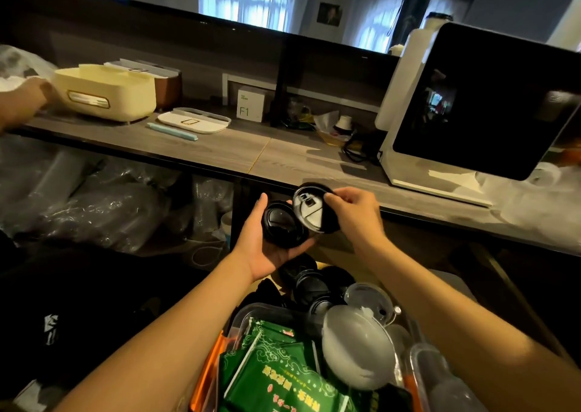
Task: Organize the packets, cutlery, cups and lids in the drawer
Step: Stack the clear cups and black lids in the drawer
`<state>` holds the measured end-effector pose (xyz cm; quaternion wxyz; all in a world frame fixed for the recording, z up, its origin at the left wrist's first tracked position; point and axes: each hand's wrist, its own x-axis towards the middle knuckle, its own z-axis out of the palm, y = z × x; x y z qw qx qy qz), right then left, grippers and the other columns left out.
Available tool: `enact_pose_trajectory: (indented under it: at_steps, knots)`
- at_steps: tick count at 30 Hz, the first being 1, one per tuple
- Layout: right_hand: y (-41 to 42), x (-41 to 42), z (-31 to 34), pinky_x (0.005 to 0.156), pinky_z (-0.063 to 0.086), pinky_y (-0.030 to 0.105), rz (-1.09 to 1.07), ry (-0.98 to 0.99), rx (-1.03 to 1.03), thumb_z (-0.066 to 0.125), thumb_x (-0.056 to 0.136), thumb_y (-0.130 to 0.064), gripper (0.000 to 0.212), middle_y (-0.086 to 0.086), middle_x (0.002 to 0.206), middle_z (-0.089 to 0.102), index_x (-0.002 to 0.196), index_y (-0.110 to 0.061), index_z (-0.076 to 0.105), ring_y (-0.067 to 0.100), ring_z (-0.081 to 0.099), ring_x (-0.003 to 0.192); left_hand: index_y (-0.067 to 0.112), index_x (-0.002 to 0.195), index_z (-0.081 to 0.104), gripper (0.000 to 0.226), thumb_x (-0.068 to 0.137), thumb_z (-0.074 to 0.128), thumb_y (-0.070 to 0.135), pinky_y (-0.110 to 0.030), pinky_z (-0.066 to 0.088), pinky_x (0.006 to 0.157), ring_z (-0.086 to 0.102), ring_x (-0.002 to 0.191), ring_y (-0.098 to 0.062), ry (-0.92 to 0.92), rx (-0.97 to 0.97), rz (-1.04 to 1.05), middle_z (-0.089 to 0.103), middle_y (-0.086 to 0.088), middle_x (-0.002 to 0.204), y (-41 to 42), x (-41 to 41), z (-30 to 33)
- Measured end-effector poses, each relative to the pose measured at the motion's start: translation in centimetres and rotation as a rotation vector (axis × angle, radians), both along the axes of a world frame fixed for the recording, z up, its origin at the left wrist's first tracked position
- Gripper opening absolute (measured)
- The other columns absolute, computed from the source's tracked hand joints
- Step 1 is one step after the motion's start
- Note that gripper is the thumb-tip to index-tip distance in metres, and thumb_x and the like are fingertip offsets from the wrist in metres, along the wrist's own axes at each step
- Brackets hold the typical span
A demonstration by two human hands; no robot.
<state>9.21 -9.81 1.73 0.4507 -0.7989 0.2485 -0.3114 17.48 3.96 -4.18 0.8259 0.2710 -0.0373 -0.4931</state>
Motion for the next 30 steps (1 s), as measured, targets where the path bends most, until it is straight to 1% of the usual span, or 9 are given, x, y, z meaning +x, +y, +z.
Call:
enact_pose_trajectory:
  at_steps: [3,8,12,18,20,22,25,27,30]
  knots:
    - [1.2,0.9,-0.8,0.076,0.055,0.029,0.045,0.069,-0.134,0.065,0.092,-0.02,0.014,-0.009,0.081,0.067,0.099,-0.015,0.075,0.011,0.065,0.084,0.012,0.134,0.061,0.068,0.091,0.053,0.064,-0.052,0.06,0.082,0.066,0.114,-0.04,-0.05,0.006,-0.057,0.065,-0.023,0.128,0.3,-0.3,0.1]
    - [1.5,1.5,-2.1,0.087,0.05,0.033,0.117,0.137,-0.389,0.063,0.094,-0.022,0.023,0.001,0.104,0.068,0.113,-0.015,0.073,0.017,0.061,0.103,0.012,0.127,0.065,0.063,0.082,0.06,0.057,-0.05,0.061,0.074,0.072,0.1,-0.035,-0.071,0.026,-0.116,0.07,-0.019,0.12,0.4,-0.7,0.4]
    - [1.1,1.6,-2.1,0.08,0.045,0.035,0.186,0.184,-0.524,0.057,0.097,-0.026,0.024,-0.001,0.095,0.055,0.117,-0.024,0.071,0.02,0.051,0.1,0.012,0.116,0.067,0.051,0.079,0.064,0.046,-0.045,0.061,0.064,0.069,0.097,-0.034,-0.097,0.049,-0.132,0.072,-0.018,0.108,0.5,-0.8,0.4]
    - [1.4,1.0,-3.1,0.071,0.038,0.032,0.131,0.26,-0.724,0.048,0.101,-0.037,0.029,-0.002,0.095,0.044,0.111,-0.023,0.071,0.018,0.043,0.097,0.011,0.116,0.066,0.047,0.081,0.062,0.042,-0.043,0.061,0.064,0.07,0.09,-0.031,-0.153,0.054,-0.19,0.069,-0.017,0.106,0.5,-1.1,0.2]
    - [1.4,1.2,-3.3,0.075,0.04,0.033,0.122,0.257,-0.716,0.046,0.101,-0.037,0.031,-0.001,0.099,0.048,0.105,-0.019,0.07,0.019,0.044,0.098,0.011,0.115,0.067,0.046,0.082,0.06,0.043,-0.044,0.062,0.065,0.071,0.089,-0.031,-0.157,0.056,-0.197,0.07,-0.018,0.105,0.6,-1.2,0.2]
    - [1.5,1.3,-3.2,0.077,0.04,0.034,0.187,0.238,-0.588,0.045,0.102,-0.033,0.029,0.001,0.099,0.056,0.099,-0.015,0.068,0.019,0.049,0.096,0.01,0.112,0.069,0.045,0.084,0.055,0.042,-0.045,0.062,0.067,0.071,0.089,-0.032,-0.16,0.051,-0.201,0.072,-0.018,0.104,0.7,-1.3,0.4]
    - [1.3,1.3,-3.0,0.063,0.041,0.022,0.285,0.245,-0.342,0.047,0.102,-0.026,0.025,-0.001,0.089,0.063,0.098,-0.013,0.068,0.015,0.058,0.085,0.009,0.11,0.07,0.042,0.094,0.045,0.039,-0.049,0.062,0.075,0.072,0.09,-0.034,-0.221,0.121,-0.142,0.074,-0.019,0.102,0.1,-1.3,0.1]
    - [0.7,1.3,-3.4,0.06,0.042,0.014,0.232,0.248,-0.289,0.052,0.1,-0.029,0.025,-0.001,0.09,0.066,0.1,-0.012,0.071,0.014,0.062,0.085,0.01,0.111,0.069,0.039,0.1,0.044,0.038,-0.051,0.06,0.08,0.071,0.095,-0.035,-0.285,0.243,-0.074,0.074,-0.018,0.102,-0.3,-1.4,-0.1]
    - [-0.4,1.2,-4.0,0.059,0.047,0.013,0.065,0.157,-0.214,0.058,0.096,-0.033,0.025,-0.002,0.093,0.07,0.103,-0.014,0.073,0.011,0.065,0.086,0.009,0.117,0.065,0.026,0.101,0.055,0.027,-0.044,0.063,0.074,0.071,0.096,-0.031,-0.423,0.396,0.036,0.072,-0.016,0.106,-0.8,-1.3,-0.2]
